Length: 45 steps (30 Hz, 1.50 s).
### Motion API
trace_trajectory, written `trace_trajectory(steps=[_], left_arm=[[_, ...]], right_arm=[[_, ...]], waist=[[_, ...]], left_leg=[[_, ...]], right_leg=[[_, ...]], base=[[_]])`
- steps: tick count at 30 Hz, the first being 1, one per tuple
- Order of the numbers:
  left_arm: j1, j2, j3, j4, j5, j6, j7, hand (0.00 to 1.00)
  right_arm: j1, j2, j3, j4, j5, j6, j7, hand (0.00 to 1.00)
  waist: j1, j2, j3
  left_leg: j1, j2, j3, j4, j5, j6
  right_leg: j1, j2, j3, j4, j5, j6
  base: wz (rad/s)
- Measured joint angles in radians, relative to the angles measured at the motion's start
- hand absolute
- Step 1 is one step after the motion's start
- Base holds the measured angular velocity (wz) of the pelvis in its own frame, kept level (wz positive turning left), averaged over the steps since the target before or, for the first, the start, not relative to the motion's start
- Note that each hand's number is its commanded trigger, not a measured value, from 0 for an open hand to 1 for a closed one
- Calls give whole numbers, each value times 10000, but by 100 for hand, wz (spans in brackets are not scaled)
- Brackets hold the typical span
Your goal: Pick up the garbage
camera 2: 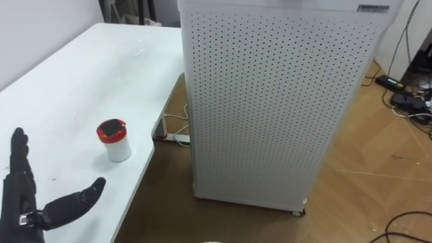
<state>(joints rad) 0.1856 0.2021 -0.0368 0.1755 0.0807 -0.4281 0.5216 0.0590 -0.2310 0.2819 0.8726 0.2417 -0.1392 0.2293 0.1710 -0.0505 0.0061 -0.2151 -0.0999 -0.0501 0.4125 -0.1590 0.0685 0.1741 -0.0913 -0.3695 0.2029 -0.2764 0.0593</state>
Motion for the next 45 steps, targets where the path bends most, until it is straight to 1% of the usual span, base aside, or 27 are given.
trace_trajectory(steps=[3,5,7,11,13,17,19,21,24,27,30,33,34,36,37,39,41,45], left_arm=[[-3,2,-189,0,-5,0,-59,0],[-4,4,-301,7,-42,0,-55,0],[-4,8,-453,40,-124,0,-38,0],[-9,7,-596,179,-134,1,-46,0],[-11,7,-655,384,-142,11,-59,0],[-26,4,-681,667,-473,243,-308,0],[-26,5,-679,741,-497,305,-354,0],[-30,5,-674,811,-499,347,-413,0],[-77,6,-663,810,-498,376,-562,0],[-247,6,-653,810,-498,391,-673,0],[-392,6,-647,809,-497,392,-722,0],[-439,5,-630,809,-496,392,-719,0],[-439,6,-627,808,-497,393,-717,0],[-443,5,-627,808,-500,400,-713,0],[-460,3,-630,808,-500,409,-706,0],[-574,-16,-631,809,-496,412,-663,0],[-797,-18,-617,811,-492,411,-435,0],[-1085,-16,-505,843,-494,411,-45,0]], right_arm=[[0,-2,4,-87,-55,-2,4,100],[0,-3,5,-89,-52,-2,4,100],[2,-9,4,-89,-55,-2,2,100],[22,-2,23,-116,-69,-2,3,100],[52,1,30,-123,-90,0,-2,100],[95,27,29,-124,-155,4,-58,100],[136,26,30,-124,-160,13,-91,100],[159,26,30,-124,-167,16,-110,100],[245,25,28,-124,-208,17,-111,100],[246,24,26,-124,-209,17,-111,100],[259,23,9,-124,-311,16,-112,100],[377,17,-25,-131,-310,16,-165,100],[423,11,-38,-139,-313,16,-186,100],[431,6,-39,-147,-320,17,-201,100],[431,1,-41,-174,-322,18,-210,100],[430,-25,-53,-225,-342,19,-211,100],[431,-49,-88,-225,-348,19,-208,100],[432,-52,-87,-225,-347,58,-205,100]], waist=[[-24,46,51],[-52,101,99],[-92,122,113],[-158,107,101],[-274,112,91],[-399,107,71],[-444,100,68],[-520,95,65],[-540,89,57],[-538,122,69],[-571,194,108],[-576,265,93],[-581,297,77],[-593,345,92],[-620,390,70],[-639,438,54],[-633,473,35],[-635,489,40]], left_leg=[[-9,10,-92,-28,74,-26],[-10,15,-118,-68,146,-38],[-9,13,-119,-153,215,-33],[-1,13,-117,-358,383,-44],[5,15,-123,-362,400,-43],[14,25,-123,-367,414,-46],[15,29,-120,-365,415,-45],[16,31,-119,-364,418,-43],[19,47,-99,-354,417,-43],[40,68,-76,-355,418,-43],[77,153,-32,-366,417,-44],[187,180,45,-430,420,-48],[232,189,84,-462,425,-56],[346,186,176,-526,435,-72],[358,187,186,-529,433,-75],[369,198,186,-543,443,-89],[390,207,188,-569,456,-103],[435,205,188,-627,468,-117]], right_leg=[[-1,61,0,-13,45,-31],[-7,76,-18,-13,59,-55],[-41,72,-18,-15,73,-78],[-139,63,-3,-7,116,-112],[-136,63,-7,7,119,-115],[-133,66,1,12,121,-117],[-131,65,5,15,121,-117],[-130,64,7,15,121,-118],[-133,71,44,16,124,-123],[-130,77,95,21,128,-130],[-133,77,137,14,139,-135],[-86,75,233,12,139,-136],[-71,75,275,12,142,-141],[-21,78,377,7,154,-160],[-17,87,393,7,156,-164],[-16,102,407,2,162,-175],[-14,104,401,10,165,-179],[0,100,394,8,166,-181]], base=[[7],[4],[0],[0],[0],[0],[0],[0],[-1],[-3],[-5],[-9],[-13],[-13],[-7],[0],[0],[0]])
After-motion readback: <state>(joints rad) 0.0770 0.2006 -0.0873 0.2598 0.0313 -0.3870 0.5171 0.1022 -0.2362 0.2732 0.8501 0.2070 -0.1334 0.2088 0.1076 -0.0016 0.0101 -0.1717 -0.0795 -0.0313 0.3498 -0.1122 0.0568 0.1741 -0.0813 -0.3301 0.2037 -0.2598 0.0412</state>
